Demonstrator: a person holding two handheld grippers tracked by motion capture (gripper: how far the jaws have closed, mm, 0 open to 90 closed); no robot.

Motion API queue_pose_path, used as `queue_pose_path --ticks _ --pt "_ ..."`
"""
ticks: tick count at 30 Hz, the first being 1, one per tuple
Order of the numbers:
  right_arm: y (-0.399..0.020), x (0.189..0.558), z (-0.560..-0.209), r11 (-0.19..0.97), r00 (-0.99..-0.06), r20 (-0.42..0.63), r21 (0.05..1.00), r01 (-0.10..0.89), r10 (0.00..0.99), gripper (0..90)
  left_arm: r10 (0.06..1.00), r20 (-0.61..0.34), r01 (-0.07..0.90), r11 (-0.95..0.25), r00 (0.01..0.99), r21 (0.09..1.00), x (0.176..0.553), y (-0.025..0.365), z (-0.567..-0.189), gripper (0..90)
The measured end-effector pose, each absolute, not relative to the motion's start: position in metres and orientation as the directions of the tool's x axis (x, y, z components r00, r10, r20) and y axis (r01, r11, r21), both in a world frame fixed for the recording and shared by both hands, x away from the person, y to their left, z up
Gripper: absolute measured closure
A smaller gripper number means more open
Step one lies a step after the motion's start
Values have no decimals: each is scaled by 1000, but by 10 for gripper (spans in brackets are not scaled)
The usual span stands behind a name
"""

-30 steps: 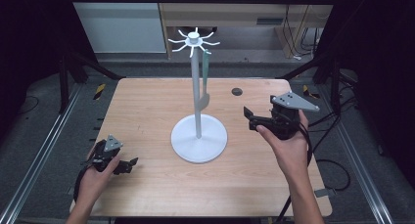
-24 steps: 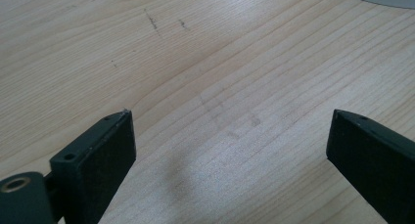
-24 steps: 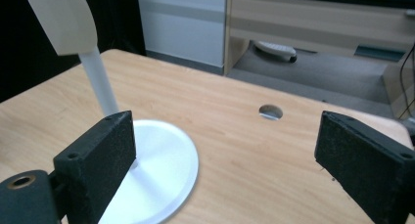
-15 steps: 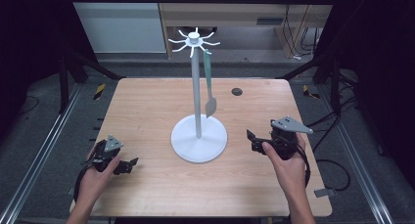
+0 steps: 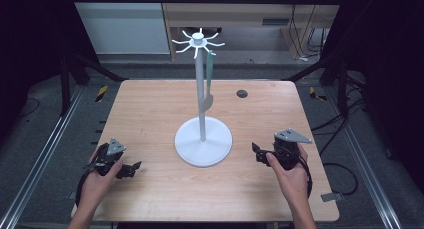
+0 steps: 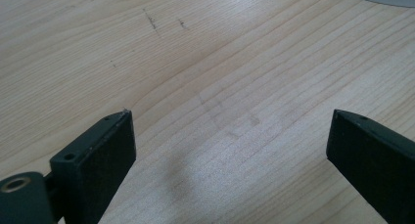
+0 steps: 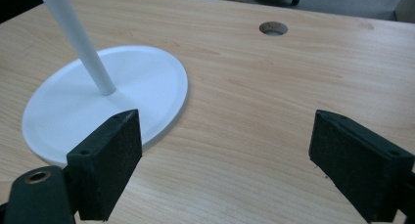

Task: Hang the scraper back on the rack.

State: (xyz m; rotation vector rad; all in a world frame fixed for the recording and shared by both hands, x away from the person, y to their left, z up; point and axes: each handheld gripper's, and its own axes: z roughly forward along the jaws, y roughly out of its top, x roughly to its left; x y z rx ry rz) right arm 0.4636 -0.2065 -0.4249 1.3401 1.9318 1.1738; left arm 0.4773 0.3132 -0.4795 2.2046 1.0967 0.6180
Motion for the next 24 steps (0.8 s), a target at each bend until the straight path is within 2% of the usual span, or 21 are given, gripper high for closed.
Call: queue_pose_path --ticks 10,24 --pt "-210 478 -442 111 -364 98 851 513 926 85 821 140 545 -485 554 684 477 313 -480 40" --pt "-214 483 -473 71 -308 131 822 566 942 125 821 138 545 -483 554 685 478 312 -480 40"
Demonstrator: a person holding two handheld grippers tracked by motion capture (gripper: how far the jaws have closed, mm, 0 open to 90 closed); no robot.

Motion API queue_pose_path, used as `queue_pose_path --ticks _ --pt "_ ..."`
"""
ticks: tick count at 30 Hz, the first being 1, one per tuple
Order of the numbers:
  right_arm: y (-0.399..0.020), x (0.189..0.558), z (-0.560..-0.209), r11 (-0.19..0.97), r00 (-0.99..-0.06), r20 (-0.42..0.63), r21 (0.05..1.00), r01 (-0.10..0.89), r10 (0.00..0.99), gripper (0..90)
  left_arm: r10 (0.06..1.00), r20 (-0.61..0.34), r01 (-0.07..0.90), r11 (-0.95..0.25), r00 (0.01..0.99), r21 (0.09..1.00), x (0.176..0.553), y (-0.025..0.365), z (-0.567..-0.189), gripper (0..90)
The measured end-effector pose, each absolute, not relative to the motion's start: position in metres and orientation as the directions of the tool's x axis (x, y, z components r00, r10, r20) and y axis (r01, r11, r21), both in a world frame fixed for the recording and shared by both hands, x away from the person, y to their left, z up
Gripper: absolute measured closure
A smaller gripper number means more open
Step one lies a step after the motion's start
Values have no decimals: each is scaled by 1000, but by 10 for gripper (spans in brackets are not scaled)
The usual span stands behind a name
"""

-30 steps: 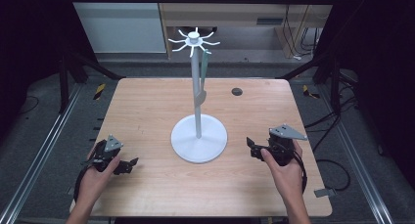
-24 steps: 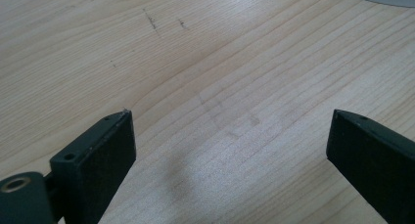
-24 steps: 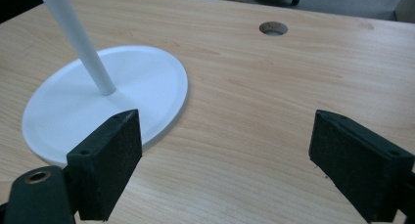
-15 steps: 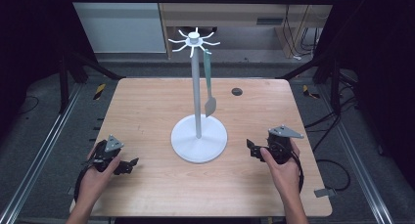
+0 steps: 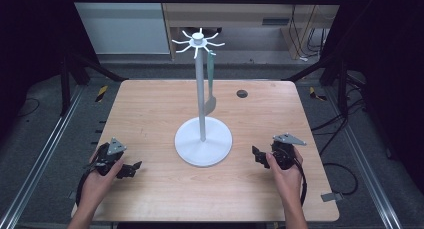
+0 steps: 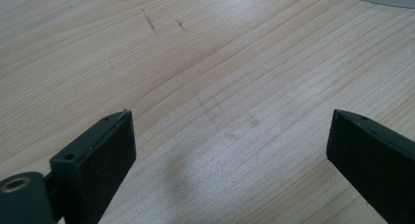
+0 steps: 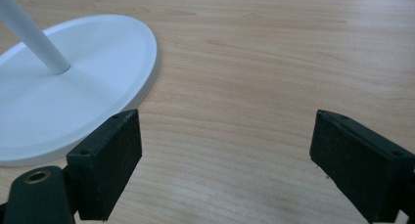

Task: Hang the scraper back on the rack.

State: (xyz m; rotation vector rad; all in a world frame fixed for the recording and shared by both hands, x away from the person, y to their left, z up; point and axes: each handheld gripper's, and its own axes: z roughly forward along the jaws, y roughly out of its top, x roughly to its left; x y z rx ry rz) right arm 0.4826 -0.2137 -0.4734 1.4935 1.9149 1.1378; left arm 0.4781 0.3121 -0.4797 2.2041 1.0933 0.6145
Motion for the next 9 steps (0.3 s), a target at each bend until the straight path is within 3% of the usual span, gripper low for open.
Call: queue_pose_path --ticks 9 --pt "-215 480 -481 90 -299 114 803 589 947 129 814 138 540 -490 564 684 479 309 -480 40"
